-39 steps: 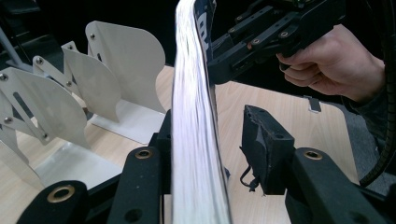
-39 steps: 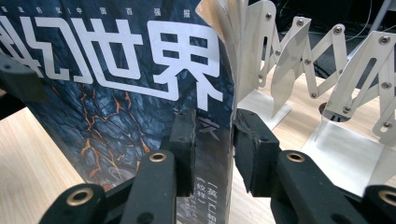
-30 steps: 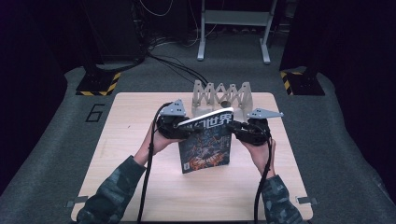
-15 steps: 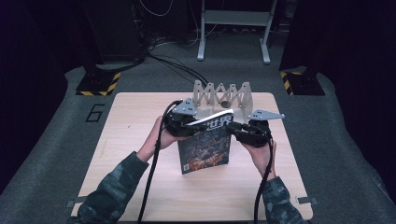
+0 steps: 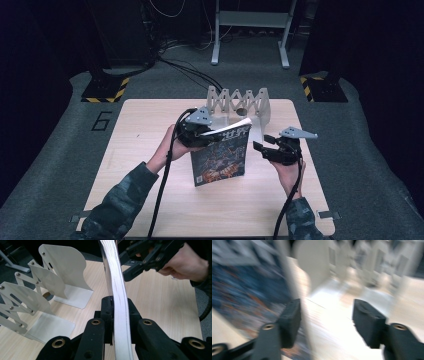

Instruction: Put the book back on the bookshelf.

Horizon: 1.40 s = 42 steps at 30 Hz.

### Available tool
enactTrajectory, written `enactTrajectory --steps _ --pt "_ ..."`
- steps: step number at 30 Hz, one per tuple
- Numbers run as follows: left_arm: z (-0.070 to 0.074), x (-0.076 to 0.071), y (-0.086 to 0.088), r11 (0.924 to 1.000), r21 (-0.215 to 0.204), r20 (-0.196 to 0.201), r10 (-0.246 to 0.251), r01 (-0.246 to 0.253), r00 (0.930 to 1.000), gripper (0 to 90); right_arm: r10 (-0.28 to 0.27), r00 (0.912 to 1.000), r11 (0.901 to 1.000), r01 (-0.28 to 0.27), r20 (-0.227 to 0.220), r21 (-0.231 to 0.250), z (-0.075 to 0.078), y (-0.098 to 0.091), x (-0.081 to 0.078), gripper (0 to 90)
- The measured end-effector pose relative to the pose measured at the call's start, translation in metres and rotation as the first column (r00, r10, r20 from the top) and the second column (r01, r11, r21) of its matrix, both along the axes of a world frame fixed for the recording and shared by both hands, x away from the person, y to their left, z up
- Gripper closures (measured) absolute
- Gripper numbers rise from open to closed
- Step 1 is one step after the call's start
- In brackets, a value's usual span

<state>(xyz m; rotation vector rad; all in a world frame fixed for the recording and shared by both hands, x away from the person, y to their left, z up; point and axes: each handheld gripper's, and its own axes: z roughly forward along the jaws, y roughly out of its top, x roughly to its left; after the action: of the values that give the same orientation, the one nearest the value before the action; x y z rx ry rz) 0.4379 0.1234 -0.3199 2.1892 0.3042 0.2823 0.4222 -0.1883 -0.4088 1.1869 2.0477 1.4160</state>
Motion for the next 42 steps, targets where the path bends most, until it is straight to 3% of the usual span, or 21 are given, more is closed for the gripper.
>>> enactTrajectory --steps 3,8,14,15,16,22,25,29,31,32,33,34,40,41,42 --pt "-0.001 -0.001 -0.001 1.0 -0.007 0.006 0.003 -0.003 1.0 81.6 -0.067 0.9971 0.9968 0.065 -0.037 -0.046 -0.026 -0.009 0.002 31.2" --pt "-0.001 -0.002 -0.001 0.9998 -0.006 0.009 0.018 -0.018 0.9998 81.7 -0.159 0.9816 0.9756 0.14 -0.105 -0.169 -0.07 -0.017 0.014 17.1" --pt "0.0 -0.003 -0.002 0.9998 -0.009 0.011 0.019 -0.019 0.9998 82.0 -0.216 0.9668 0.9555 0.181 -0.136 -0.233 -0.095 -0.024 0.027 10.6" --pt "0.0 -0.003 -0.002 0.9997 -0.01 0.012 0.022 -0.022 0.9997 82.0 -0.234 0.9614 0.9524 0.196 -0.146 -0.233 -0.097 -0.023 0.027 8.8" --pt "0.0 -0.003 -0.002 0.9998 -0.007 0.01 0.019 -0.018 0.9998 82.0 -0.228 0.963 0.9524 0.19 -0.144 -0.239 -0.099 -0.025 0.029 8.3" --pt "0.003 -0.004 -0.002 0.9997 0.003 0.01 0.023 -0.023 0.9997 82.1 -0.264 0.9525 0.9372 0.217 -0.151 -0.273 -0.108 -0.024 0.036 2.7" --pt "0.005 -0.004 -0.002 0.9995 0.002 0.017 0.031 -0.031 0.9994 82.1 -0.269 0.9493 0.9336 0.215 -0.163 -0.286 -0.113 -0.025 0.038 1.5" --pt "0.007 -0.004 -0.001 0.9993 0.009 0.018 0.037 -0.037 0.9992 82.1 -0.291 0.9375 0.9298 0.23 -0.191 -0.287 -0.119 -0.025 0.041 0.8" --pt "0.008 -0.004 -0.001 0.9989 0.01 0.024 0.045 -0.045 0.9987 82.1 -0.295 0.9359 0.9297 0.235 -0.192 -0.284 -0.119 -0.024 0.041 0.8" --pt "0.009 -0.004 0.0 0.9989 0.01 0.022 0.044 -0.045 0.9988 82.1 -0.271 0.9441 0.9295 0.206 -0.188 -0.306 -0.119 -0.026 0.042 0.9" --pt "0.01 -0.004 0.0 0.9991 0.014 0.018 0.041 -0.041 0.999 82.2 -0.271 0.9441 0.9304 0.207 -0.188 -0.303 -0.119 -0.026 0.042 0.9" --pt "0.011 -0.004 0.001 0.9988 0.017 0.02 0.044 -0.045 0.9988 82.2 -0.287 0.9386 0.9308 0.227 -0.191 -0.287 -0.12 -0.024 0.042 1.0" --pt "0.013 -0.003 0.002 0.9981 0.021 0.019 0.058 -0.059 0.9981 82.1 -0.291 0.9367 0.9293 0.228 -0.195 -0.291 -0.12 -0.024 0.042 0.9" --pt "0.014 -0.003 0.003 0.9976 0.026 0.024 0.063 -0.063 0.9977 82.2 -0.278 0.9423 0.9305 0.217 -0.186 -0.295 -0.12 -0.025 0.042 0.8" --pt "0.015 -0.003 0.003 0.9975 0.02 0.017 0.068 -0.068 0.9975 82.2 -0.289 0.9377 0.9306 0.229 -0.192 -0.286 -0.12 -0.024 0.042 0.8"
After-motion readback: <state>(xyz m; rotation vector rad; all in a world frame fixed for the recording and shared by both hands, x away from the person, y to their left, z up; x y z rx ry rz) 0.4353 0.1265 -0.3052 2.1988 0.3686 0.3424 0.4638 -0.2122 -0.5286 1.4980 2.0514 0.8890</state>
